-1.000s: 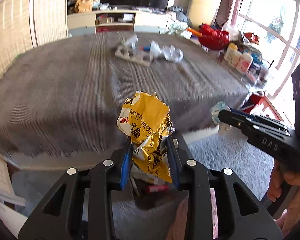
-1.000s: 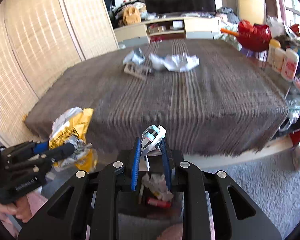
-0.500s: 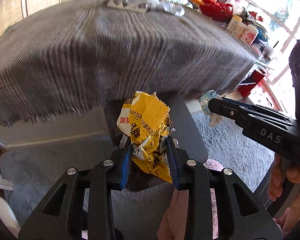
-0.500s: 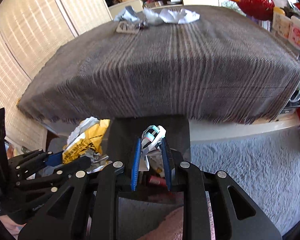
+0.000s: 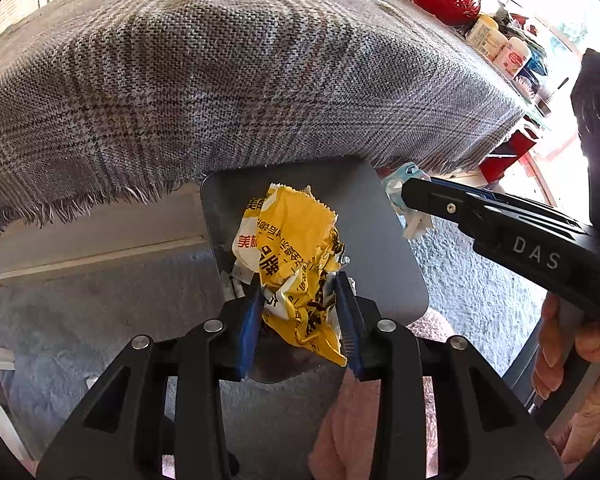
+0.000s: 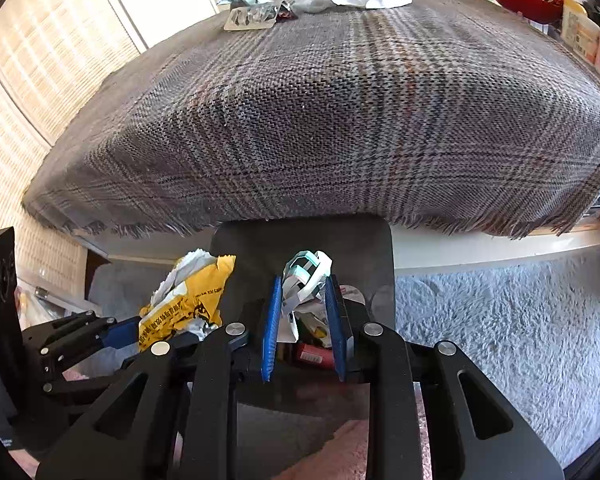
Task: Collect trash
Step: 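Open both tools to drop the wrapper and scrap into the bin, then move both open tools back to the remaining trash on the table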
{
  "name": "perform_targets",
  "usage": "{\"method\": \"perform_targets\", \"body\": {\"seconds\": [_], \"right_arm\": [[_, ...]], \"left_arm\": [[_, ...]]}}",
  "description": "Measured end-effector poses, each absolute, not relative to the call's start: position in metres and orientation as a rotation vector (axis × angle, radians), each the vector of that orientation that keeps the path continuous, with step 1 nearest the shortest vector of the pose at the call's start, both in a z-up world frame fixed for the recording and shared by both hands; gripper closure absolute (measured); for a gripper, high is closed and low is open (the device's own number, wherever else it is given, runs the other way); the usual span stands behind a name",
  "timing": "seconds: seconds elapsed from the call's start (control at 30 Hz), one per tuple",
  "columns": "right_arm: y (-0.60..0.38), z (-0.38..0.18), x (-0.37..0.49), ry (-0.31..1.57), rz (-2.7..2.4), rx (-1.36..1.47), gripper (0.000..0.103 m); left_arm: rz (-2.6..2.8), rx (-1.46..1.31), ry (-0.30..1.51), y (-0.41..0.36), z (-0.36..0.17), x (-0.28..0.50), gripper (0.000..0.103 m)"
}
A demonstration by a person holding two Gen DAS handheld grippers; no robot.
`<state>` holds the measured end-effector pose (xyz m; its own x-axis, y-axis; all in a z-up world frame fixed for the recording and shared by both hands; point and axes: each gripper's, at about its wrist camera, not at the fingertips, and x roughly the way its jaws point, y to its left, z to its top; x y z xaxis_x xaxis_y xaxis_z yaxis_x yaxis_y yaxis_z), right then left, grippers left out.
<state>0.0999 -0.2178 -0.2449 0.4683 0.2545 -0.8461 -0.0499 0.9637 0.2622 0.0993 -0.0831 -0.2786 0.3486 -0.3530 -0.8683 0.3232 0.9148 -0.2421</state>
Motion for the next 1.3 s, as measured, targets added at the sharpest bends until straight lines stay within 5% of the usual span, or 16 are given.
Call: {"method": "perform_targets", "body": {"seconds": [0.17, 0.57, 1.3], "right_arm": [[-0.217, -0.242, 0.102, 1.064, 0.178, 0.209, 0.059], [-0.232, -0.217, 0.092, 0.996, 0.104, 0.210, 0.003], [-0.269, -0.138, 0.107, 0.765, 0.095, 0.215, 0.003]], "left_arm": [[-0.429, -0.033, 1.125, -0.078, -0.276, 0.099, 0.062], [-0.397, -0.015, 1.045, -0.071, -0.249, 0.087, 0.013], [-0.318, 0.023, 0.840, -0.050, -0.169, 0.114, 0.008]]}}
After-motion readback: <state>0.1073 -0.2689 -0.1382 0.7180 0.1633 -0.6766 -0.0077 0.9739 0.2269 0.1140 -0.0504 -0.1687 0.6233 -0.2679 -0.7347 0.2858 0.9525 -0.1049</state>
